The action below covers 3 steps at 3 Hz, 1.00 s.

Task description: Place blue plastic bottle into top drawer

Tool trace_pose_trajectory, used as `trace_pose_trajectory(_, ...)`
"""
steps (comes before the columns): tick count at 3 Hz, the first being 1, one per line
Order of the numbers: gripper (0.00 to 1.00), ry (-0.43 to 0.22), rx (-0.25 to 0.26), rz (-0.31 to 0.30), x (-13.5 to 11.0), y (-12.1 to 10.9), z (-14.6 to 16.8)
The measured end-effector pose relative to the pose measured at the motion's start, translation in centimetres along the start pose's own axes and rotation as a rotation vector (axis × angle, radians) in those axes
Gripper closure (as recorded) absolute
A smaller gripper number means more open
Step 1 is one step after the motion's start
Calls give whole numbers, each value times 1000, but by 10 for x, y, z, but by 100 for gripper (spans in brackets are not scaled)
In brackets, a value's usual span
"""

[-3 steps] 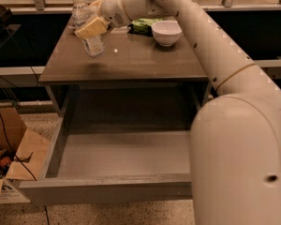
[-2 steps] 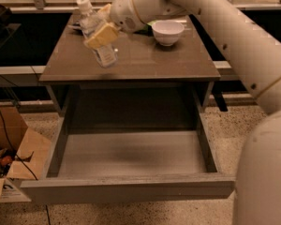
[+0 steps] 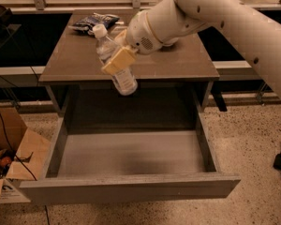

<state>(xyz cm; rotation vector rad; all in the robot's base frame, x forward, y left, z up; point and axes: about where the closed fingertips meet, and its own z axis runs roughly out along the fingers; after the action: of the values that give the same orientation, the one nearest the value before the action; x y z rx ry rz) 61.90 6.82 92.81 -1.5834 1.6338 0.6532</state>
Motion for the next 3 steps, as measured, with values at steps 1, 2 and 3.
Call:
trace_pose_trajectory(1, 100, 94, -52, 99, 45, 24, 11)
trace_pose_trajectory(2, 100, 150, -104, 184, 86, 46, 31)
trace_pose_trajectory(3, 100, 196, -119, 264, 128, 63, 50)
